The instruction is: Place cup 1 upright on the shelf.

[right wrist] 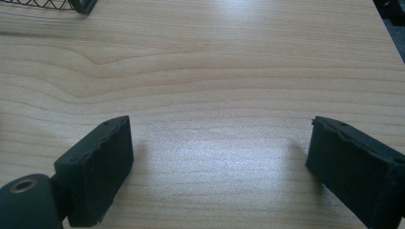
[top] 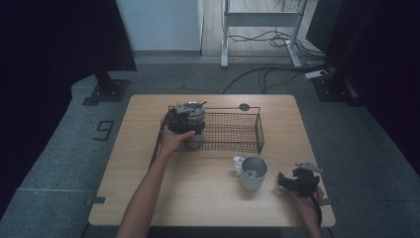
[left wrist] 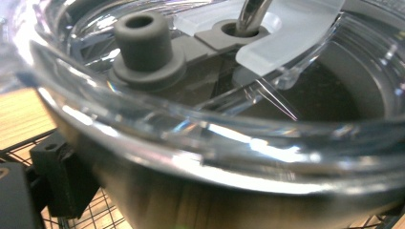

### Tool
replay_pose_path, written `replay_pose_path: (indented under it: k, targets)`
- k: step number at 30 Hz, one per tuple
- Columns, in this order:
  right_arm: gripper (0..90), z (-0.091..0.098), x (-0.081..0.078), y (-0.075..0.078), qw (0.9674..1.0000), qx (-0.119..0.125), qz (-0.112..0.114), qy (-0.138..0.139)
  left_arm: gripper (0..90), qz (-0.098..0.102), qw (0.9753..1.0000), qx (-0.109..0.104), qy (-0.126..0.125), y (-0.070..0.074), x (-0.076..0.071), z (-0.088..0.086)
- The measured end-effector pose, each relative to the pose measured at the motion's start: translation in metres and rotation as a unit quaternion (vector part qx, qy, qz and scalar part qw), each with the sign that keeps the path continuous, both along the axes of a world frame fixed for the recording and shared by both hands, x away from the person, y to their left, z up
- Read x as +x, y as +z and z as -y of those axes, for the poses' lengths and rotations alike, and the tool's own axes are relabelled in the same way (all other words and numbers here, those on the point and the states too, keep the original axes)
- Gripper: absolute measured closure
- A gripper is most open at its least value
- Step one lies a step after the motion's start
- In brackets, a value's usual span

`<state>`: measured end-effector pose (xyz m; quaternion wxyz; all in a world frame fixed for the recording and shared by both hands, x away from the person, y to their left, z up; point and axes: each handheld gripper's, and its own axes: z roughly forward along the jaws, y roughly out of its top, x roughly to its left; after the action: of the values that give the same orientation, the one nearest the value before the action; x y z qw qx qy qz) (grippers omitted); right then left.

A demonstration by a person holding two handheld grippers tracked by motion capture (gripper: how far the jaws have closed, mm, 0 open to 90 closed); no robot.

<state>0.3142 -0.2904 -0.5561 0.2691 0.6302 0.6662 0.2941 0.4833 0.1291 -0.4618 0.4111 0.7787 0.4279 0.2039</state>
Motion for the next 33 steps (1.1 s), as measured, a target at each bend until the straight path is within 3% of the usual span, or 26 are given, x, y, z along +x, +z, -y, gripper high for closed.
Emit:
replay_pose_path:
  k: [33]
  targets:
    - [8.0,0.0,0.0,0.0,1.0,0.0,0.0,0.0,3.3,0.001,0.9999,-0.011,0.007,-0.009,-0.009,-0.007]
